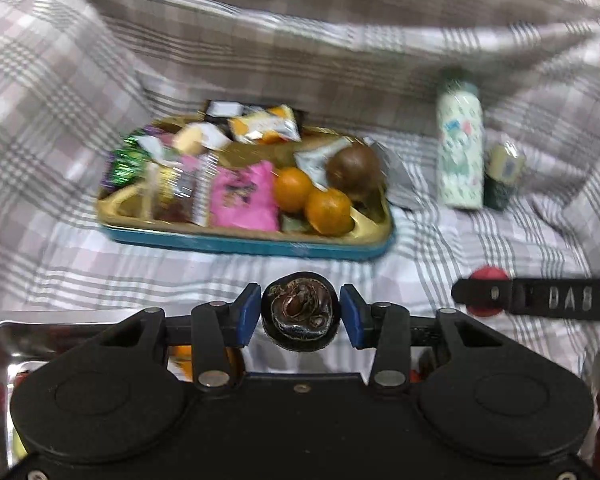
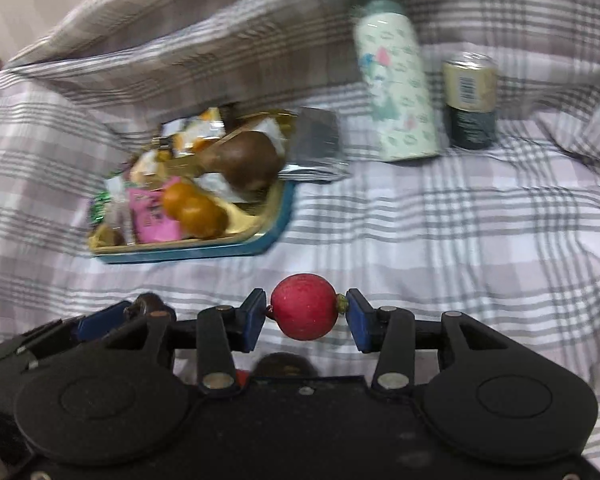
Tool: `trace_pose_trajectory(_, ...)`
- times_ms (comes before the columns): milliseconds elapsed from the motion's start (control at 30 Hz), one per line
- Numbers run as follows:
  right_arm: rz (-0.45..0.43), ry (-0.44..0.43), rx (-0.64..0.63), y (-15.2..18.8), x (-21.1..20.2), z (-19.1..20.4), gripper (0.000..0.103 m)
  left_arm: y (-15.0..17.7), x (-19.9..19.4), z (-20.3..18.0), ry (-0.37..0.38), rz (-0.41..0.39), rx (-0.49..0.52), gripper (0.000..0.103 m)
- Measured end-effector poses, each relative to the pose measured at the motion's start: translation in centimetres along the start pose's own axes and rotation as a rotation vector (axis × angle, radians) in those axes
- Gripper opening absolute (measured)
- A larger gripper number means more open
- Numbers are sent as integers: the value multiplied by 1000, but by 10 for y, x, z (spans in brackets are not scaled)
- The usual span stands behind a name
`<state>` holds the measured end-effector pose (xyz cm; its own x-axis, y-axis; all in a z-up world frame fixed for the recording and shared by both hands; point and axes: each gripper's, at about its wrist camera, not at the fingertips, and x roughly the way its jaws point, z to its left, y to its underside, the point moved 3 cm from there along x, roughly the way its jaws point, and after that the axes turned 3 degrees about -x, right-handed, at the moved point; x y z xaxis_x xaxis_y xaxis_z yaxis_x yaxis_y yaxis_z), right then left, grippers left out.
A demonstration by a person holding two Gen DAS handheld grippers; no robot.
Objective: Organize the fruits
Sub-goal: 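Lift both plums and carry them toward the steel tray, then drop the red plum from the right tool while the left tool holds the dark plum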
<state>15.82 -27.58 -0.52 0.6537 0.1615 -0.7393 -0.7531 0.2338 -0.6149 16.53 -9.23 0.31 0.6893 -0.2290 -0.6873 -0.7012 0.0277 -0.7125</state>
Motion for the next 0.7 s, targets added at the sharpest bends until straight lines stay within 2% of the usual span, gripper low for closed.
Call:
trace_pose_trajectory(233, -16, -110, -80, 8, -5, 36, 46, -4, -36, 35, -92, -49, -72, 51)
trace_pose_trajectory(700, -5, -293, -249, 43, -8, 114, 46, 42, -88, 98, -269, -15, -155, 51)
